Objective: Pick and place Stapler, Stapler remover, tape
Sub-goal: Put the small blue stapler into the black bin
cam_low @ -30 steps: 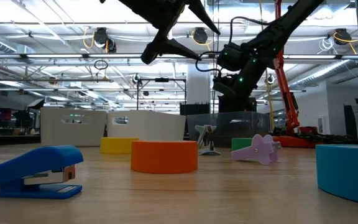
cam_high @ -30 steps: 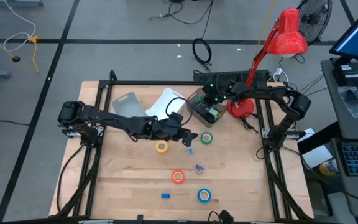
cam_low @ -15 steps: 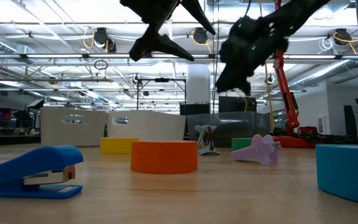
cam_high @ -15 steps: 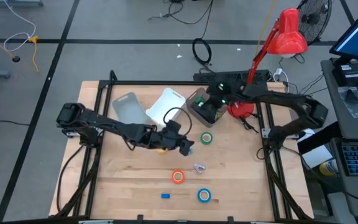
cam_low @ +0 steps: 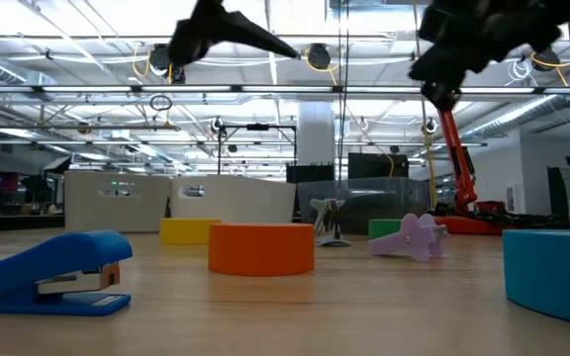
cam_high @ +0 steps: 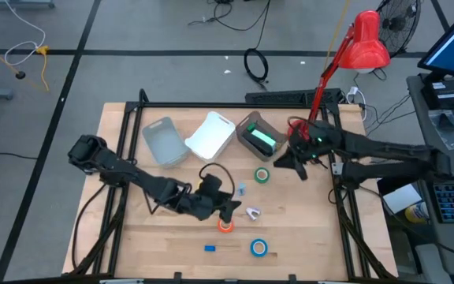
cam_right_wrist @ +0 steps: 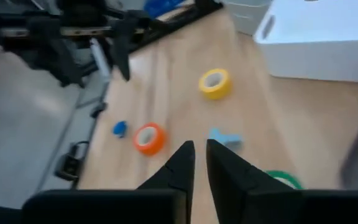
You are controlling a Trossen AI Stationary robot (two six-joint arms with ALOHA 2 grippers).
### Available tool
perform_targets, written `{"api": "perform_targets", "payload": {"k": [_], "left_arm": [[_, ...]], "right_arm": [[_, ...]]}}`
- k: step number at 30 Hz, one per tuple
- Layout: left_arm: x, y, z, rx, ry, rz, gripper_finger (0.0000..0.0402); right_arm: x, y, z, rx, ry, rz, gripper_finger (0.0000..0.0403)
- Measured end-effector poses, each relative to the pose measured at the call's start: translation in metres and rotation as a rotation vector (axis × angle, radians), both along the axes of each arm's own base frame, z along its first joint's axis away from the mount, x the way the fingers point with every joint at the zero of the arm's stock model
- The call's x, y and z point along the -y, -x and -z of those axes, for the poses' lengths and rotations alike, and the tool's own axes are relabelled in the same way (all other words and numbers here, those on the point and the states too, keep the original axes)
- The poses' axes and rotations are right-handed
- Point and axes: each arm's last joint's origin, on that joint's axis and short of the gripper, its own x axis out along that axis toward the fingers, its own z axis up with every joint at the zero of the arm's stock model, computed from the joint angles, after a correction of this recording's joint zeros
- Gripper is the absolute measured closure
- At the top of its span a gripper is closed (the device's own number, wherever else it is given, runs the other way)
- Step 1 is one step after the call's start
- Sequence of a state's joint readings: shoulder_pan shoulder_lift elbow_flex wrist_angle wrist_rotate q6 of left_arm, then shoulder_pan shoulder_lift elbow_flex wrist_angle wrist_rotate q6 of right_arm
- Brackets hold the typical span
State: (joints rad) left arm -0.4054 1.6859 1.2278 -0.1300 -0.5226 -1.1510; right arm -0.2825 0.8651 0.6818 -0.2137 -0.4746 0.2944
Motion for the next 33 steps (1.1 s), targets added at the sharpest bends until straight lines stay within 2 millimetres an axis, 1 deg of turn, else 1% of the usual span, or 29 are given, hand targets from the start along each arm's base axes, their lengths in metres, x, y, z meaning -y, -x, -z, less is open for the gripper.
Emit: {"api": "perform_targets", "payload": {"k": [4, 7, 13, 15, 19, 23, 27, 30, 33], "left_arm": [[0.015, 0.007, 0.000, 0.011, -0.003, 0.000, 0.0133], [0.025, 0.011, 0.000, 0.015, 0.002, 0.013, 0.0133], [0.038, 0.022, 0.004, -0.024, 0.047, 0.018, 0.0133], [0.042, 0.025, 0.007, -0.048, 0.083, 0.016, 0.0133], [0.050, 0.032, 0.012, -0.125, 0.218, 0.049, 0.0133], [0.059, 0.037, 0.020, -0.220, 0.351, 0.097, 0.0133], [0.068, 0.037, 0.035, -0.345, 0.464, 0.152, 0.0133], [0.073, 0.036, 0.048, -0.443, 0.518, 0.214, 0.0133], [0.074, 0.038, 0.058, -0.542, 0.534, 0.258, 0.0133]], "right_arm": [[-0.015, 0.013, 0.013, 0.110, -0.059, -0.030, 0.0388], [-0.023, 0.020, 0.026, 0.176, -0.100, -0.049, 0.0400], [-0.032, 0.029, 0.049, 0.299, -0.174, -0.081, 0.0397], [-0.034, 0.032, 0.055, 0.345, -0.187, -0.094, 0.0397], [-0.035, 0.038, 0.064, 0.402, -0.200, -0.103, 0.0401], [-0.036, 0.042, 0.068, 0.428, -0.199, -0.106, 0.0401], [-0.036, 0.043, 0.071, 0.425, -0.199, -0.105, 0.0402], [-0.036, 0.043, 0.071, 0.428, -0.194, -0.106, 0.0402], [-0.036, 0.043, 0.071, 0.425, -0.193, -0.105, 0.0401]]}}
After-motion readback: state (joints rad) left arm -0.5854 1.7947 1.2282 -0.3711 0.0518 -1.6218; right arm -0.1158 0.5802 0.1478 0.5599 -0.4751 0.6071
